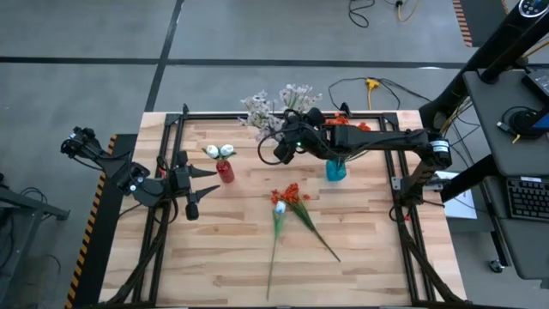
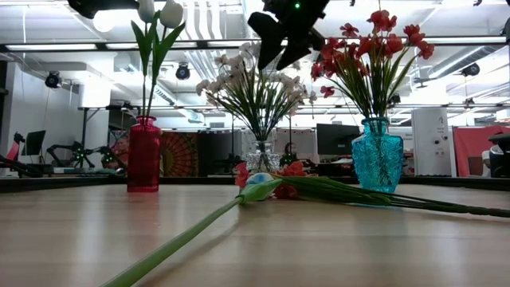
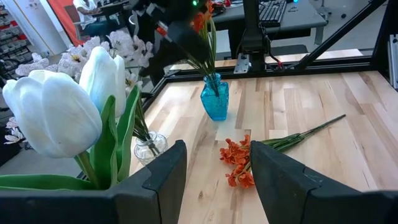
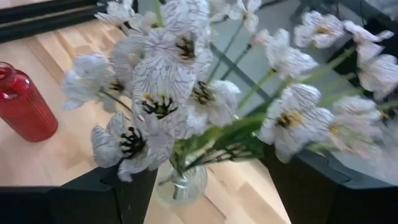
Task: Sort flowers into vase by color
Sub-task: Put the white flowers into the transparent vase, then put the white flower into the red vase
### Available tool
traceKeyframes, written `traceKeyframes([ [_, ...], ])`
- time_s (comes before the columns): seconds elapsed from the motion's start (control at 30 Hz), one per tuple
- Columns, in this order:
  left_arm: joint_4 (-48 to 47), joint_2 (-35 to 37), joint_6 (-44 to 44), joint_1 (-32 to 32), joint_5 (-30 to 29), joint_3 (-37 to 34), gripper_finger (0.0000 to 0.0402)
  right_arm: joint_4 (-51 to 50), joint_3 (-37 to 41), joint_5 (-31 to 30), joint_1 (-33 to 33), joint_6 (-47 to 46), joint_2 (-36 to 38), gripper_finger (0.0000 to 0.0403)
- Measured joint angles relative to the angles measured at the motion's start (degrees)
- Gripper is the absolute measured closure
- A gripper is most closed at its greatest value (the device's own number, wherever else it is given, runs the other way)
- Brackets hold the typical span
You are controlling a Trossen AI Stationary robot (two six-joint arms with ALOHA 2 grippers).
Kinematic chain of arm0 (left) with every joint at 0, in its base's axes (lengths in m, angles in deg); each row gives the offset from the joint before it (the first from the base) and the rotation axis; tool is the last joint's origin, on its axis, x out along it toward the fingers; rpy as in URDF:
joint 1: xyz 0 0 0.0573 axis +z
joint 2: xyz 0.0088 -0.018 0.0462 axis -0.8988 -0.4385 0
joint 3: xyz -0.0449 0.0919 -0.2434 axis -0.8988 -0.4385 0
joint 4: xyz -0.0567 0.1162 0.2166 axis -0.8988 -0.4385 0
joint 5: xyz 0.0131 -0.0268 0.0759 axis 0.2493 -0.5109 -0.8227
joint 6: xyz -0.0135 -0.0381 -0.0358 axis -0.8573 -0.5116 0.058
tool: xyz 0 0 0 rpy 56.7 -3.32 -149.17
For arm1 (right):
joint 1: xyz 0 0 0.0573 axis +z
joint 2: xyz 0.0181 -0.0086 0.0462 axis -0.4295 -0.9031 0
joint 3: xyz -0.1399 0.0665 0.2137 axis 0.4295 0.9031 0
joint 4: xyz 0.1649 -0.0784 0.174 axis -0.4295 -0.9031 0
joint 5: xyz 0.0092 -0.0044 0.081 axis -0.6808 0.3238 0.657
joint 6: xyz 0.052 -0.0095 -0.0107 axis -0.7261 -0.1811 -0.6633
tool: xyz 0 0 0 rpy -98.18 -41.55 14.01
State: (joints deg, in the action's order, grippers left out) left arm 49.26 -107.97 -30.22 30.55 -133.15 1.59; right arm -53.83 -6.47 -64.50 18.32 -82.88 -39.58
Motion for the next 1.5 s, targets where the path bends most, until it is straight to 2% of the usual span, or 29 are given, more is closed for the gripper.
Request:
traceKeyframes([
  [0.33,0.3,0.0,0.0,0.0,0.0,0.0,0.0242,-12.2,-8.7,0.1,1.5,-3.8,0.0,0.0128],
  [0.5,4.7,-0.5,2.8,0.0,0.0,0.0,0.0242,-16.5,-15.1,0.2,4.0,-3.7,0.0,0.0127],
  [0.73,10.4,-4.3,8.2,-2.2,0.5,0.1,0.0242,-29.8,-24.2,2.4,10.8,-8.8,0.0,0.0134],
  [0.87,8.9,-7.2,7.6,-4.0,0.1,3.3,0.0242,-36.9,-26.4,3.7,16.0,-13.4,0.1,0.0141],
  [1.1,-0.6,-14.8,0.5,-8.0,-1.0,12.1,0.0246,-47.3,-26.6,7.7,25.2,-23.6,0.1,0.0151],
  [1.2,-9.5,-19.3,-7.2,-10.0,-3.0,18.5,0.0252,-51.0,-26.3,8.2,29.1,-27.5,0.1,0.0152],
  [1.37,-26.5,-28.3,-22.6,-12.4,-2.8,29.7,0.0258,-53.7,-23.8,8.3,35.7,-32.1,0.2,0.0150],
  [1.5,-35.7,-35.7,-33.2,-13.6,1.5,35.8,0.0258,-53.7,-21.4,8.1,39.7,-33.6,0.2,0.0152],
])
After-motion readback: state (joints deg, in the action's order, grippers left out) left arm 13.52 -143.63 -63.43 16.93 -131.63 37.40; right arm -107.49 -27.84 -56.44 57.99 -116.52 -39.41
